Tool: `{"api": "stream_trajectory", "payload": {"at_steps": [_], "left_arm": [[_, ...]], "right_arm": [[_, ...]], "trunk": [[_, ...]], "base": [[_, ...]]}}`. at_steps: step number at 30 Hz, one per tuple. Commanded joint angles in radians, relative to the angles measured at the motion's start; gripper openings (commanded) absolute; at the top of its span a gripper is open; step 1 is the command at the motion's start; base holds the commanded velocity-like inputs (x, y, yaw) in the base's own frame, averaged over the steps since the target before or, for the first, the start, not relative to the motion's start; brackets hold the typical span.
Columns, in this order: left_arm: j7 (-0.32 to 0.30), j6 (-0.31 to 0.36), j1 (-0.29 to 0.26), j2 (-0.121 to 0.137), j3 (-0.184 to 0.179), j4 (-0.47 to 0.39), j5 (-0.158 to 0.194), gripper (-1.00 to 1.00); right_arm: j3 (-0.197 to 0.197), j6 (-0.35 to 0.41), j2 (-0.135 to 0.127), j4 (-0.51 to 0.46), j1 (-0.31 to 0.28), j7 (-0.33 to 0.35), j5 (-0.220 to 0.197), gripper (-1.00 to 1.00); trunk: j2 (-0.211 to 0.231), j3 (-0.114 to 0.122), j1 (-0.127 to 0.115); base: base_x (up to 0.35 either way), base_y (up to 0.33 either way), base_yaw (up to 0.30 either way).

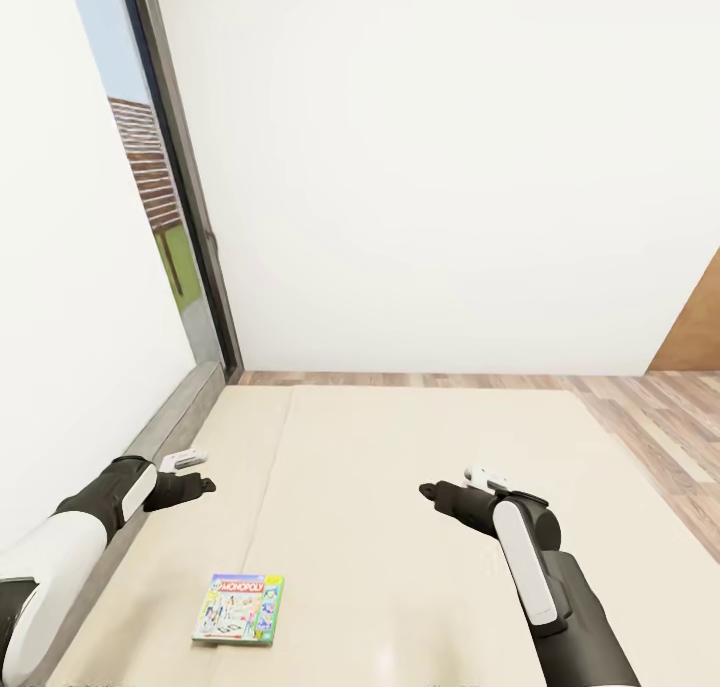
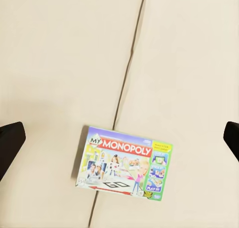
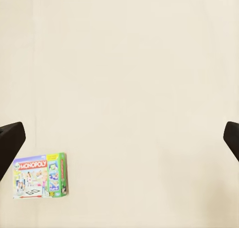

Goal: Put all the toys in the child's room - the three board games (two on the bed and one on the table), the two jigsaw puzzles on the table, and the tennis ball on the table - inside the toy box on the table in the child's room.

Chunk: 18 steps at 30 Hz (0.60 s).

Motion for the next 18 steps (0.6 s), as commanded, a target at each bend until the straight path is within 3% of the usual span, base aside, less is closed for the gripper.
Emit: {"api": "stream_trajectory", "payload": {"at_steps": [1,12,18], "left_arm": [[0.0,0.006,-0.001,0.0,0.001,-0.001,0.005,1.0],[0.0,0.007,-0.001,0.0,0.001,-0.001,0.005,1.0],[0.0,0.007,-0.001,0.0,0.001,-0.001,0.005,1.0]], "right_arm": [[-0.001,0.003,0.001,-0.001,-0.001,-0.009,-0.011,1.0],[0.002,0.006,0.002,0.001,-0.001,-0.01,-0.011,1.0],[0.027,0.026,0.002,0.0,-0.005,-0.011,-0.009,1.0]], "trunk": [[-0.002,-0.004,0.001],[-0.002,-0.022,0.001],[-0.002,-0.032,0.001]], "base": [[0.0,0.0,0.0],[0.0,0.0,0.0],[0.0,0.0,0.0]]}}
